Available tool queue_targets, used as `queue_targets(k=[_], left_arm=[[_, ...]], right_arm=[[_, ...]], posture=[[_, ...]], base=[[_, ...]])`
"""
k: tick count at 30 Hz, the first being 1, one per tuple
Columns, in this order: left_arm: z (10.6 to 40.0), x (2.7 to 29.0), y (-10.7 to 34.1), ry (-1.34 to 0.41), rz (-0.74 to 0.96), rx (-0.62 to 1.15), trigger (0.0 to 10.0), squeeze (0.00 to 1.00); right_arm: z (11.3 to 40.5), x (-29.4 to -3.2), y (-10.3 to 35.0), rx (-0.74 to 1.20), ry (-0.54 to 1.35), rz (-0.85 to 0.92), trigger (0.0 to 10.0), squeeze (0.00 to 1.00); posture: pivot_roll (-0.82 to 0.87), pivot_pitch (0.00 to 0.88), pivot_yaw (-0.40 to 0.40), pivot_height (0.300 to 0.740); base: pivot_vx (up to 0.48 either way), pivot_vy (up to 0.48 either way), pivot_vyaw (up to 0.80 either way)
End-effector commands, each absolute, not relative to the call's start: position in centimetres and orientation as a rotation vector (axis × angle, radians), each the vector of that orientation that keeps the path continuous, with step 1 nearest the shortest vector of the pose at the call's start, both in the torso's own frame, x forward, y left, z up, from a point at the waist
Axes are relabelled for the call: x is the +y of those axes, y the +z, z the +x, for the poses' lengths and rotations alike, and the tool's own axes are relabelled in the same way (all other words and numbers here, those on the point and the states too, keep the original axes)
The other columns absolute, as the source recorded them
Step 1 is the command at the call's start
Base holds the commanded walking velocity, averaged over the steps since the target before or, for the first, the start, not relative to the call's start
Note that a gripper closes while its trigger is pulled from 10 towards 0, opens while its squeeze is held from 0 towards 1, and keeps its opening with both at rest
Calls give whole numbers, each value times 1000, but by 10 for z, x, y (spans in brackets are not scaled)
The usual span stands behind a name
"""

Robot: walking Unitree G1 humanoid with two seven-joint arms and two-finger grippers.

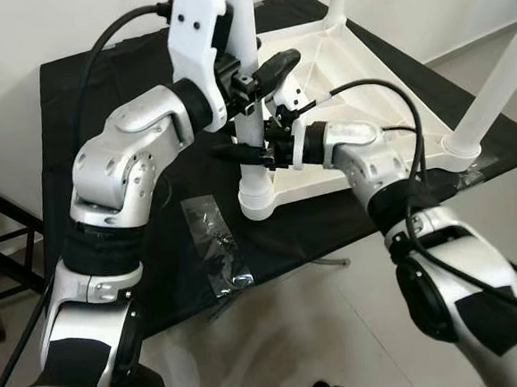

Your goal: Building children table

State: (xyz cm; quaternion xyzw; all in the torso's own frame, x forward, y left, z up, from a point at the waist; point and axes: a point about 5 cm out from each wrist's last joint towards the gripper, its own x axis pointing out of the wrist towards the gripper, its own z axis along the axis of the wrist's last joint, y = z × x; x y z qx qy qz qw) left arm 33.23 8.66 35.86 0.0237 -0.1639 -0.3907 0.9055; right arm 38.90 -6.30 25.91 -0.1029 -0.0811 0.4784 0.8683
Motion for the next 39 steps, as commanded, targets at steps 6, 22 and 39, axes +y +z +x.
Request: queue_targets(k=[6,22,39], left_arm=[[322,105,349,-820,18,-262,10000,0],[288,143,337,-897,-5,-236,10000,0],[272,210,288,-550,-26,-149,10000,0]], right_arm=[[345,-32,188,-10,462,-53,0,0],[350,-18,204,-33,442,6,10000,0],[352,-43,255,-180,1034,-63,10000,0]], posture=[[59,197,29,740],[80,158,7,740],[85,167,-12,740]], base=[[0,0,0],[0,0,0],[0,0,0]])
